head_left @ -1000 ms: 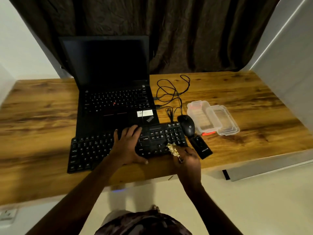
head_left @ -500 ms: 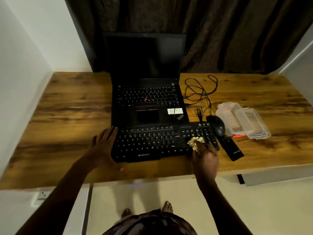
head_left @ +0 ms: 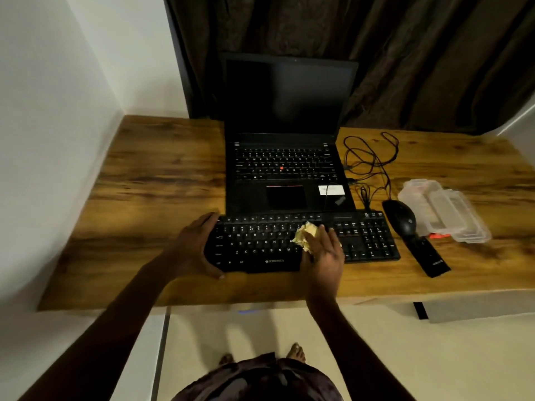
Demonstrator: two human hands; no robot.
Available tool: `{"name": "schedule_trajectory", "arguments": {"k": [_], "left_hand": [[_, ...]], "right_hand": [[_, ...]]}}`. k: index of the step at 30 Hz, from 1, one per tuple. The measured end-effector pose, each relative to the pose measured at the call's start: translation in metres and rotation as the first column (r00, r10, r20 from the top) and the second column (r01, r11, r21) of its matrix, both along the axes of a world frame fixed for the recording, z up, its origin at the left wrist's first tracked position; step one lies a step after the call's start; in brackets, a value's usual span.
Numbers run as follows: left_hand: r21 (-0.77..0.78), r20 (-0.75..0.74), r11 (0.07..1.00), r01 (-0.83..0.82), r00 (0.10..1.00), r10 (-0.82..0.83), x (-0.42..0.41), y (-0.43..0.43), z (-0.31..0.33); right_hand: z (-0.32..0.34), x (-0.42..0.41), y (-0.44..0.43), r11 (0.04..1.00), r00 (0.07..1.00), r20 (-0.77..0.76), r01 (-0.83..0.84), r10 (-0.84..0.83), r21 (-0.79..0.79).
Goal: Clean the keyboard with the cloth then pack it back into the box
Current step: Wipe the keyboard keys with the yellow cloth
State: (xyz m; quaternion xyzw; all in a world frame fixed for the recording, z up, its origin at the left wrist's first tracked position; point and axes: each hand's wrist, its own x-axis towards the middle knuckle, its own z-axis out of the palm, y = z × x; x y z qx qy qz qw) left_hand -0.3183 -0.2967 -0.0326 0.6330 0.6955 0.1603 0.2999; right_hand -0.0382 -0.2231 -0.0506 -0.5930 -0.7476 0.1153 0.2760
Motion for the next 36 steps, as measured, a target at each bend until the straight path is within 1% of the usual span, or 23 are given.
{"name": "schedule_trajectory", "arguments": {"k": [2,6,8,10,11,13,14,15,18,19,21,23,26,28,30,36], "left_hand": [[0.027,-0.011,1.0,-0.003,1.0,0.004,0.0,0.0,-0.001],[0.028,-0.037,1.0,0.004,0.999,-0.003,-0.003,0.003,-0.006],[0.01,-0.025,1.0,-0.003,1.0,0.003,-0.003,0.004,-0.005],[0.004,0.008,0.999,-0.034,0.999,0.034,-0.002,0.005,-0.002],[0.015,0.038,0.998,-0.054,0.998,0.053,-0.001,0.005,-0.002],[0.036,0.107,0.995,-0.093,0.99,0.089,-0.003,0.004,-0.003],[0.046,0.131,0.994,-0.104,0.987,0.097,-0.003,0.002,-0.004],[0.053,0.141,0.992,-0.112,0.985,0.103,-0.004,0.001,-0.005],[0.074,0.146,0.991,-0.115,0.984,0.103,-0.007,-0.001,-0.009],[0.081,0.146,0.991,-0.107,0.985,0.094,-0.008,-0.001,-0.01],[0.08,0.142,0.993,-0.09,0.987,0.078,-0.007,-0.001,-0.008],[0.072,0.156,0.994,-0.083,0.985,0.071,-0.006,-0.001,-0.007],[0.067,0.157,0.994,-0.084,0.985,0.072,-0.004,0.0,-0.004],[0.07,0.153,0.994,-0.085,0.985,0.074,-0.004,0.0,-0.003],[0.071,0.127,0.994,-0.081,0.989,0.072,-0.003,-0.001,-0.003],[0.044,0.091,0.995,-0.086,0.992,0.082,-0.002,-0.003,-0.002]], "right_hand": [[-0.001,-0.019,-0.004,0.997,0.998,-0.01,-0.059,0.058,-0.042],[0.003,-0.058,-0.012,0.969,0.978,0.017,-0.202,0.207,-0.141],[0.003,-0.082,-0.014,0.941,0.947,0.061,-0.303,0.314,-0.153],[0.008,-0.103,-0.017,0.913,0.905,0.139,-0.383,0.401,-0.143],[0.012,-0.111,-0.019,0.884,0.87,0.175,-0.435,0.462,-0.171],[0.018,-0.123,-0.022,0.793,0.76,0.235,-0.554,0.606,-0.255],[0.02,-0.127,-0.023,0.745,0.707,0.25,-0.585,0.662,-0.32],[0.021,-0.128,-0.022,0.715,0.666,0.271,-0.603,0.695,-0.353],[0.022,-0.13,-0.017,0.652,0.578,0.302,-0.677,0.758,-0.342],[0.025,-0.128,-0.013,0.639,0.548,0.332,-0.694,0.768,-0.332],[0.029,-0.121,-0.004,0.634,0.521,0.372,-0.698,0.768,-0.332],[0.032,-0.107,0.004,0.642,0.538,0.357,-0.693,0.763,-0.327],[0.024,-0.073,0.014,0.676,0.607,0.306,-0.698,0.733,-0.235],[0.022,-0.052,0.021,0.737,0.673,0.313,-0.652,0.67,-0.177],[0.024,-0.034,0.028,0.794,0.715,0.35,-0.571,0.605,-0.207],[0.024,0.018,0.059,0.884,0.799,0.381,-0.397,0.466,-0.248]]}}
